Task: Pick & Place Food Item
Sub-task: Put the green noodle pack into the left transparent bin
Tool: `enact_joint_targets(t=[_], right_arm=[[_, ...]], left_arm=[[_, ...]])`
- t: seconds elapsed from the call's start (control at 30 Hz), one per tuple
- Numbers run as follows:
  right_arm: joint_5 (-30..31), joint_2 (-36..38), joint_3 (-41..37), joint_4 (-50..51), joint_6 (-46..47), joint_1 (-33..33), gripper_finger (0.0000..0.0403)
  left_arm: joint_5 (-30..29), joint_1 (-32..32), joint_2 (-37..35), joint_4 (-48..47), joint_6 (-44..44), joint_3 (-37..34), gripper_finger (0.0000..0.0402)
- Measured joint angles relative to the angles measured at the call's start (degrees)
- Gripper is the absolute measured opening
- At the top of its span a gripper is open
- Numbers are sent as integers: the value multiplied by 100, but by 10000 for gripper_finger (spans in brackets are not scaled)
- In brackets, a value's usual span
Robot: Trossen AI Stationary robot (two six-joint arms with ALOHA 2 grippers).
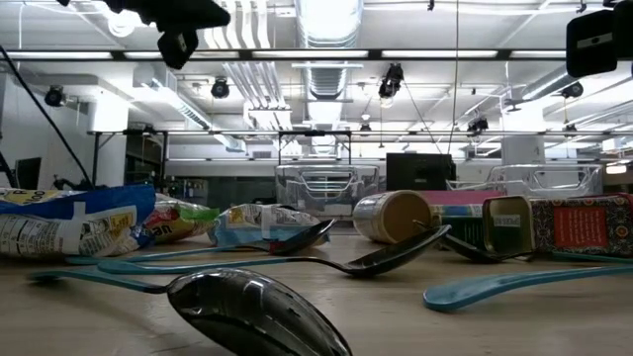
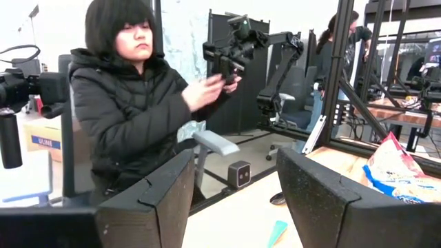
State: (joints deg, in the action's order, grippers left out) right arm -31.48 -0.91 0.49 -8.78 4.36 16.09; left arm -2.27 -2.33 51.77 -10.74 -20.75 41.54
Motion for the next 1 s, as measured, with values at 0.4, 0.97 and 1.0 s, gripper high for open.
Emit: enact_joint_targets(t=[0.4, 0.97, 1.0], right_arm=[[0, 0, 0, 0, 9, 1, 206], [0, 0, 0, 1, -2, -1, 206], [0, 0, 0, 2, -1, -1, 206]], left_arm=[[240, 7, 90, -1314, -589, 416, 0], [-461, 184, 1947, -2880, -1124, 1531, 0], [-463, 220, 2078, -2934, -1124, 1596, 0]])
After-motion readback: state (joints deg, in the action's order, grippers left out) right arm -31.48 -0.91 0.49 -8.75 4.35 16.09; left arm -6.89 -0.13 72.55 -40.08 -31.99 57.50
